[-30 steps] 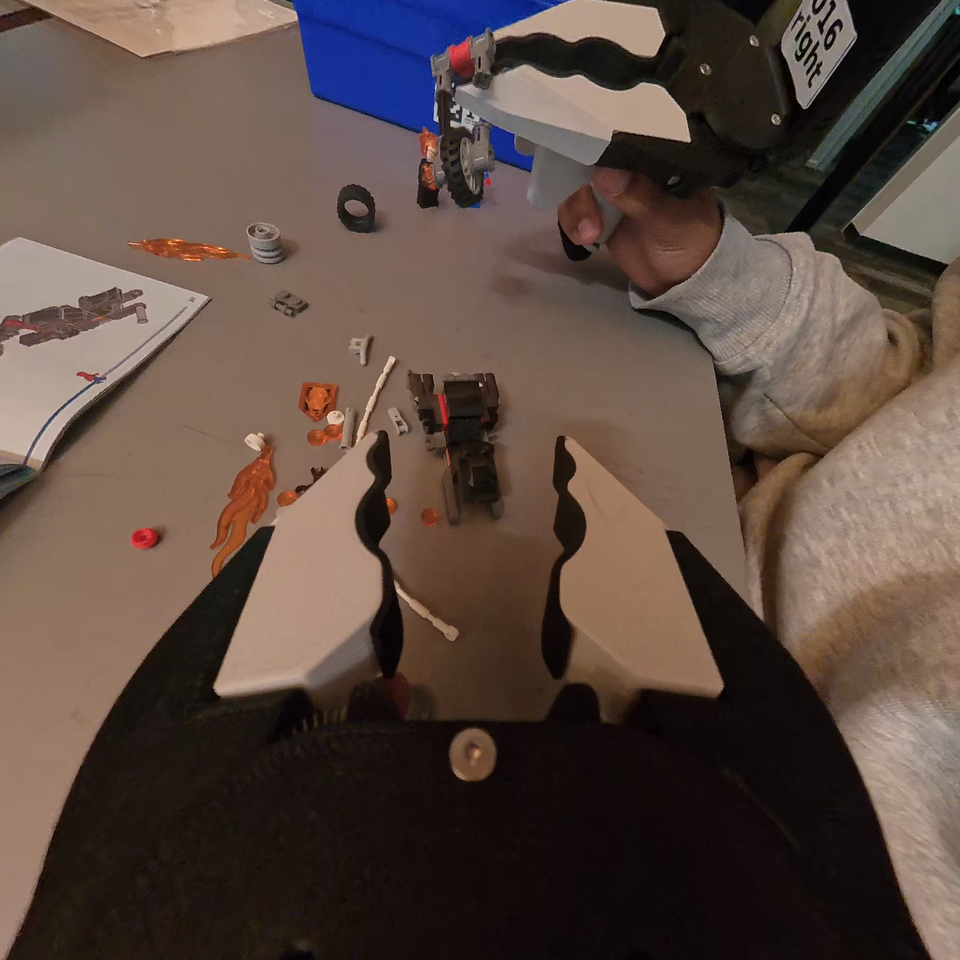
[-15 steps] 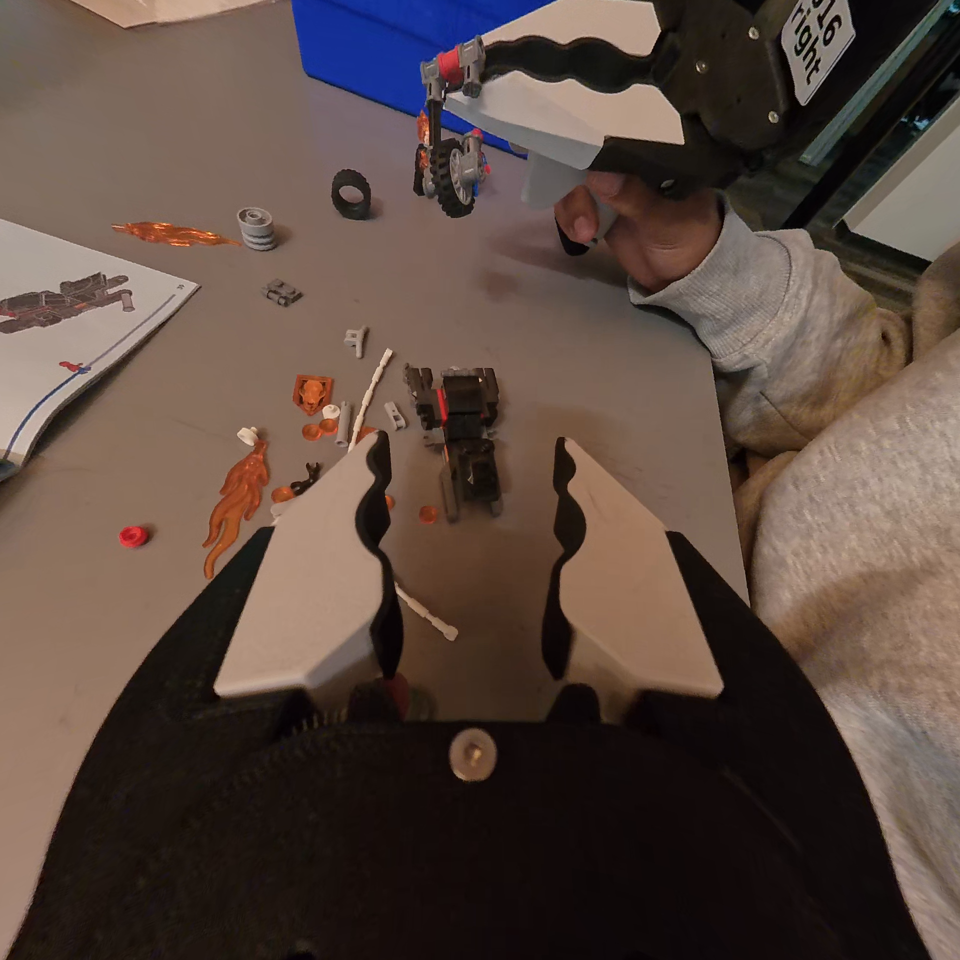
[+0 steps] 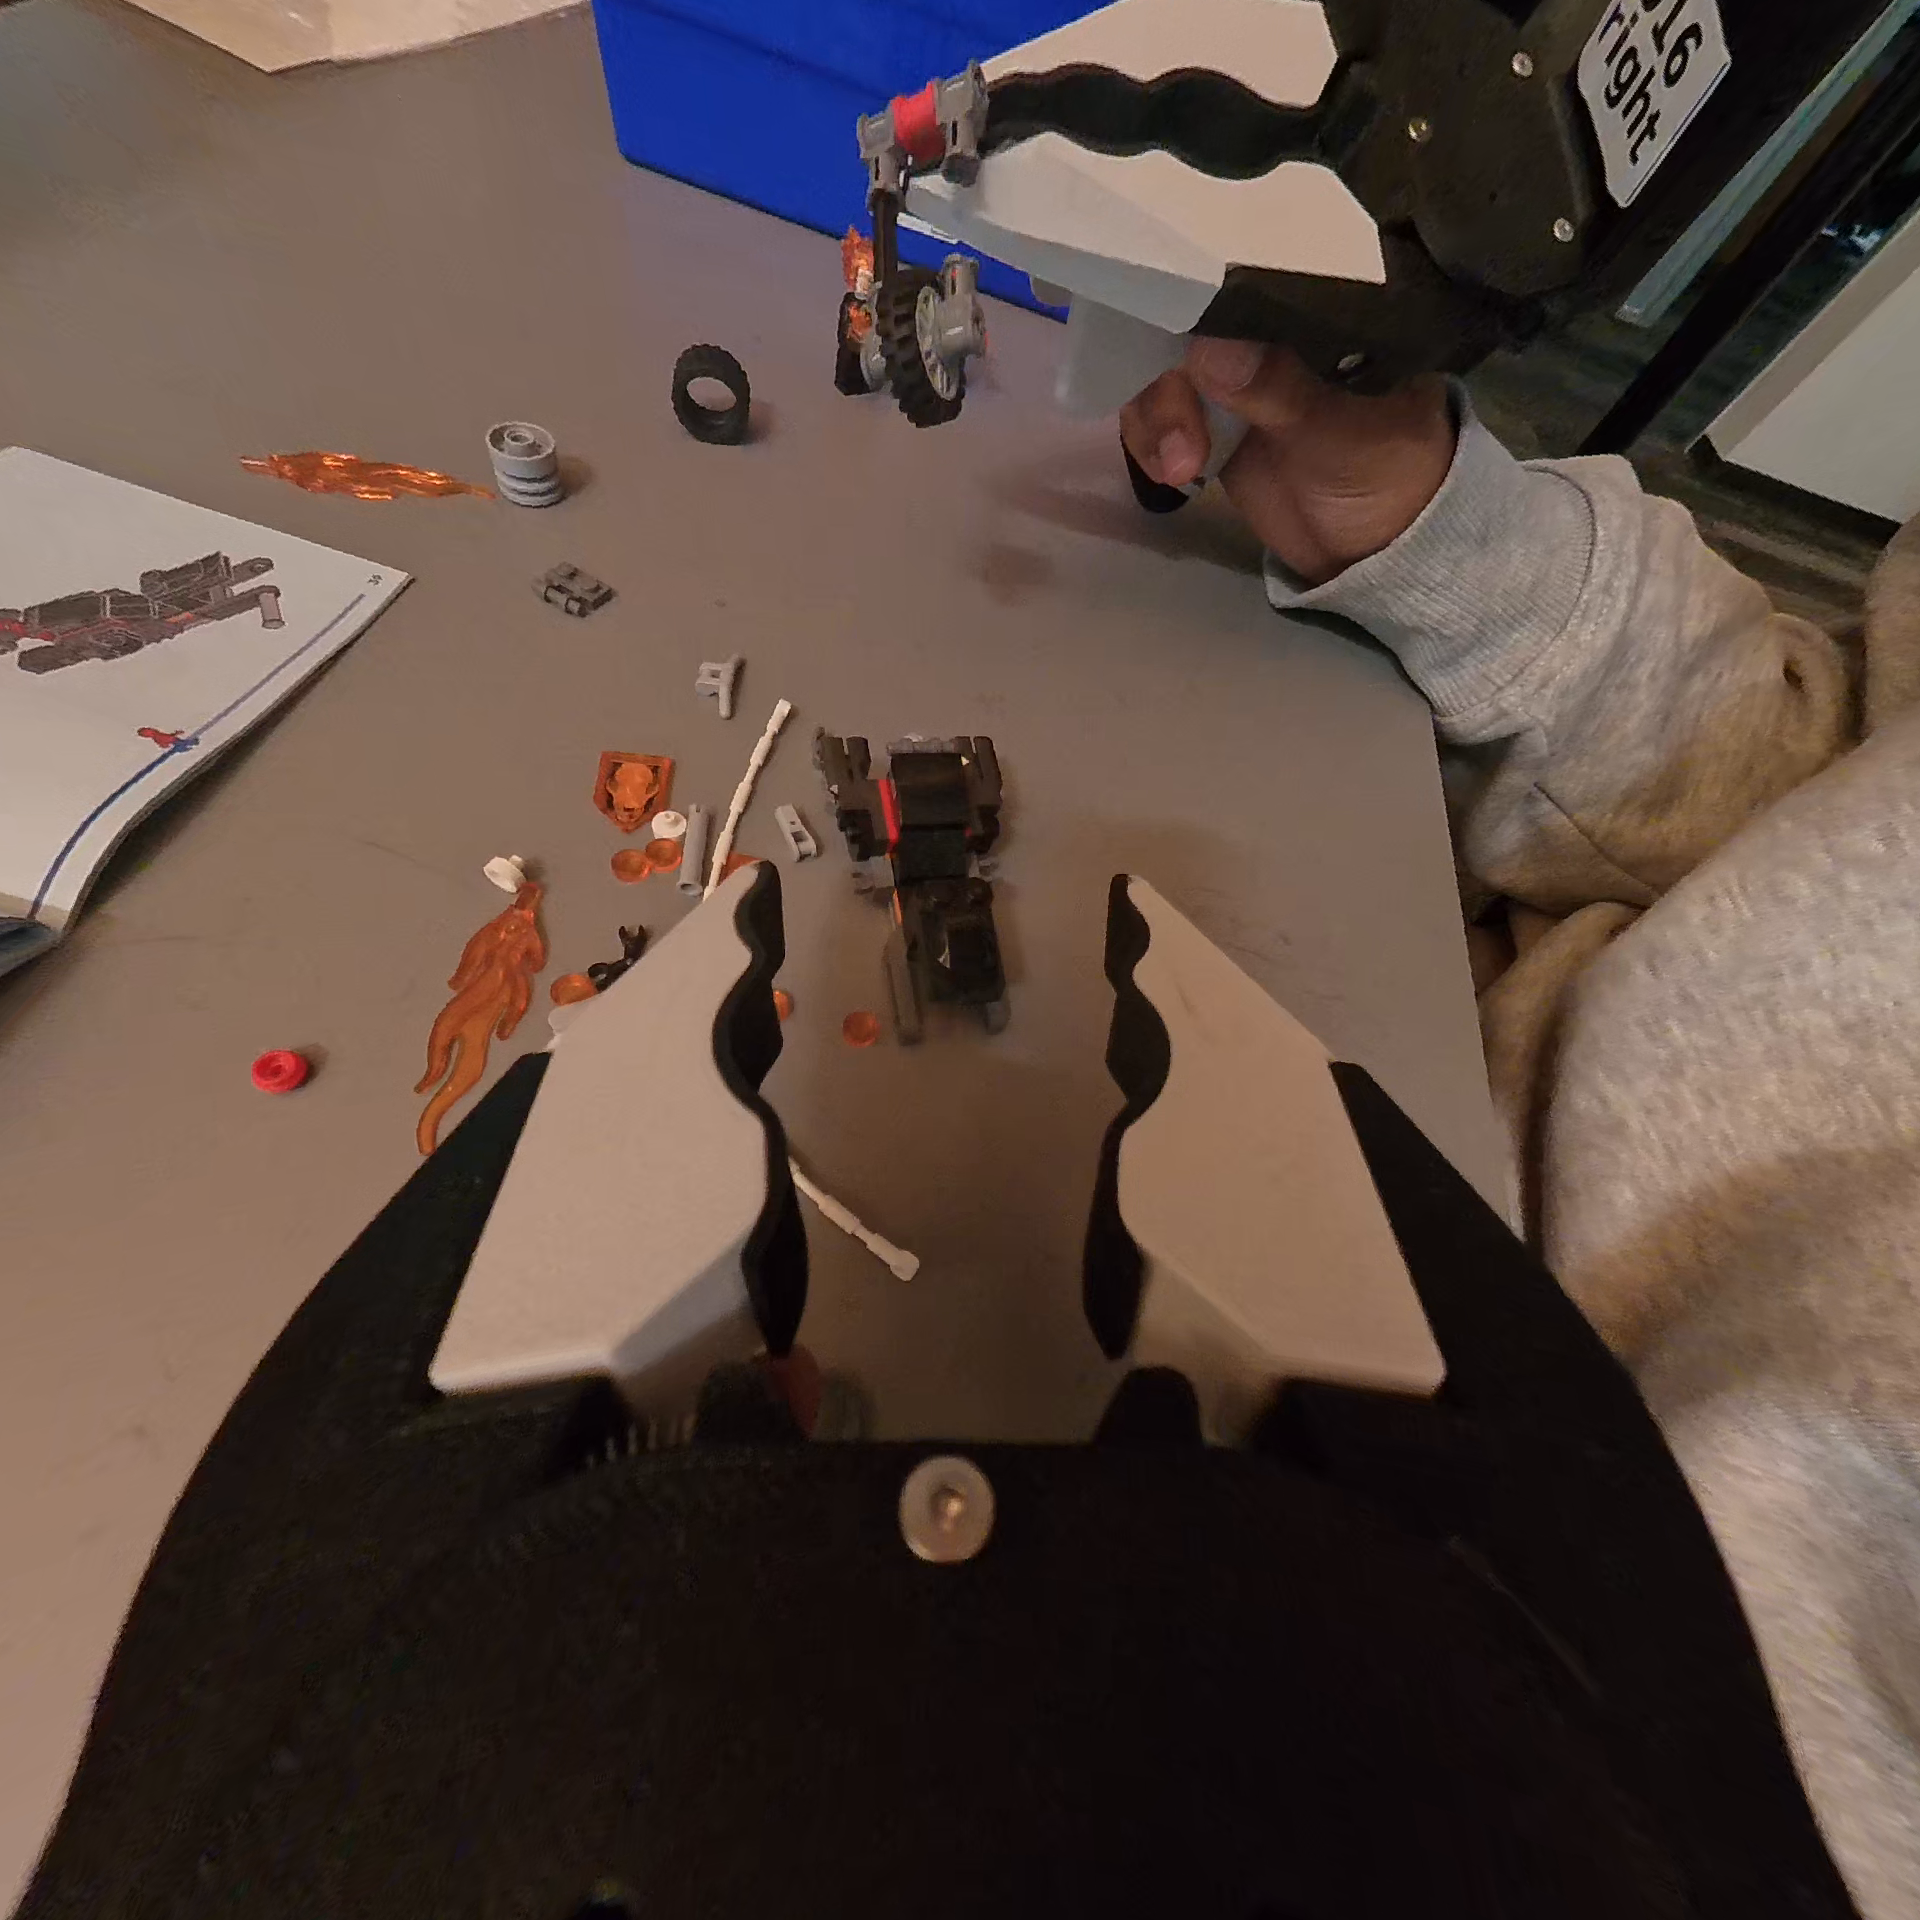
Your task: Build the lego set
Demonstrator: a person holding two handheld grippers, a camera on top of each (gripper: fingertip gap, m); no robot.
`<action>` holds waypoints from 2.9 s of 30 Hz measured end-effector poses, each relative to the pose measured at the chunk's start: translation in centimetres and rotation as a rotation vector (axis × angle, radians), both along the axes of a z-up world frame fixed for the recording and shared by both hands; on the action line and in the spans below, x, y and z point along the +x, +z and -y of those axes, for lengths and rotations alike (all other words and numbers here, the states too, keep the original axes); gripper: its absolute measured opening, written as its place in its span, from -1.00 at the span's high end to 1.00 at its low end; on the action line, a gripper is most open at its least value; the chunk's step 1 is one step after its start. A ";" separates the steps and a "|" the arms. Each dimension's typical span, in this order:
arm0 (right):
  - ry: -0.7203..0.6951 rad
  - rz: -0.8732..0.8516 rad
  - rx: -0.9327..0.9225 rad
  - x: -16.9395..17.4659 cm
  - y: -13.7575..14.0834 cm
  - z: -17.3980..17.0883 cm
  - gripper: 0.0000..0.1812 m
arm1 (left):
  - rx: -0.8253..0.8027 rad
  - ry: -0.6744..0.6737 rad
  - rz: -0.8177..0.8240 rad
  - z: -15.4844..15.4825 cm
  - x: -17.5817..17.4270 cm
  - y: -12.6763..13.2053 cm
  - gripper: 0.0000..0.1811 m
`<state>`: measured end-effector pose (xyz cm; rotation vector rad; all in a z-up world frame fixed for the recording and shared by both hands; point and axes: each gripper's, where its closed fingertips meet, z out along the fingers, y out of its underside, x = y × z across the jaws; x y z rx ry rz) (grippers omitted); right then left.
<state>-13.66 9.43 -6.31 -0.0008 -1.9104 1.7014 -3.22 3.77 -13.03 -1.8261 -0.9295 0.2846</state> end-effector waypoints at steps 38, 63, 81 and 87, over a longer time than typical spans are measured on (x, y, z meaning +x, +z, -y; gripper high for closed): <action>-0.010 -0.019 0.006 0.1 0.0 -0.1 0.95 | -0.053 -0.002 0.012 -0.3 0.0 -0.7 0.33; 0.299 0.088 0.131 4.4 -2.8 1.5 0.95 | -0.120 0.068 0.068 1.0 -0.5 -1.9 0.48; 0.670 0.258 0.079 10.8 -1.7 2.6 0.95 | 0.187 -0.132 -0.138 -2.3 1.9 3.7 0.48; 0.844 0.323 0.107 13.9 -1.7 2.4 0.95 | 0.411 -0.246 -0.050 -3.1 3.3 5.4 0.53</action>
